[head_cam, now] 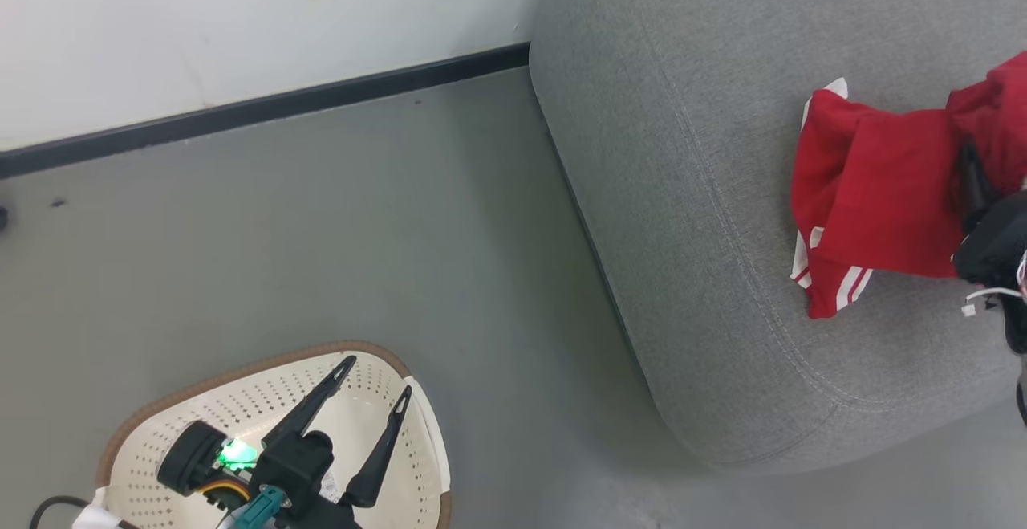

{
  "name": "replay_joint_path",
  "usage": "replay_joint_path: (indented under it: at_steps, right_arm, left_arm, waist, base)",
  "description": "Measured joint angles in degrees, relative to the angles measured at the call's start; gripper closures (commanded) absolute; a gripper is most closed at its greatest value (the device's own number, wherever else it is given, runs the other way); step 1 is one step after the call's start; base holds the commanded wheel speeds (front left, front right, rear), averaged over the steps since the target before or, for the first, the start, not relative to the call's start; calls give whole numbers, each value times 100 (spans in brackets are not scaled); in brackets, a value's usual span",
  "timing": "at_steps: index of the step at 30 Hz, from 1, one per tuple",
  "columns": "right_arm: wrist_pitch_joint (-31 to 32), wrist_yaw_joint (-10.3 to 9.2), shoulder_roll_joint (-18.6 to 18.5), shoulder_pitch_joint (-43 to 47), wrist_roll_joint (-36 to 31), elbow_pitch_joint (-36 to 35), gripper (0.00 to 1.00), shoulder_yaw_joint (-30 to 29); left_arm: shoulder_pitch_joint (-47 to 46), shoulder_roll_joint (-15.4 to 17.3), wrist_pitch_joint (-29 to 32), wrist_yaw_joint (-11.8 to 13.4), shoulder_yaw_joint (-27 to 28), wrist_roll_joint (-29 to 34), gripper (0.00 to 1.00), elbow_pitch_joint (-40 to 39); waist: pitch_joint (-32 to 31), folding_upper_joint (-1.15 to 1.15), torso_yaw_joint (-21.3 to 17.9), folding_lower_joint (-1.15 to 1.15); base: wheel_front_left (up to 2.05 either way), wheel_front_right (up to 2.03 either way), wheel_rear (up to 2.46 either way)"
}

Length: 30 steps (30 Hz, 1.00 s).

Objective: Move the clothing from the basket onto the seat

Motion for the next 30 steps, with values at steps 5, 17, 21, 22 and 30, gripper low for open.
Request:
replay_joint_path:
  at_steps: [5,17,21,22,30]
  right_arm:
    - [-37,62,113,338,-41,-475,0,137]
    - [-51,182,289,871,-13,-1593,0,291]
    - [-40,181,278,1113,-27,-1979,0,297]
    - [-35,176,278,1188,-30,-2086,0,300]
    - [-22,197,298,1446,-7,-3003,0,356]
  left_arm:
    - [125,-40,0,18,52,-10,0,60]
    - [203,-243,0,47,41,-10,0,125]
    - [203,-320,0,47,36,-10,0,181]
    - [203,-335,0,47,38,-10,0,202]
    - [204,-502,0,47,45,-11,0,318]
  waist:
    - [-169,0,-47,0]
    - [-521,0,-201,0]
    - [-640,0,-206,0]
    - [-671,0,-201,0]
    - [-909,0,-108,0]
  base:
    - [0,0,0]
    - [0,0,0]
    - [0,0,0]
    - [0,0,0]
    - [0,0,0]
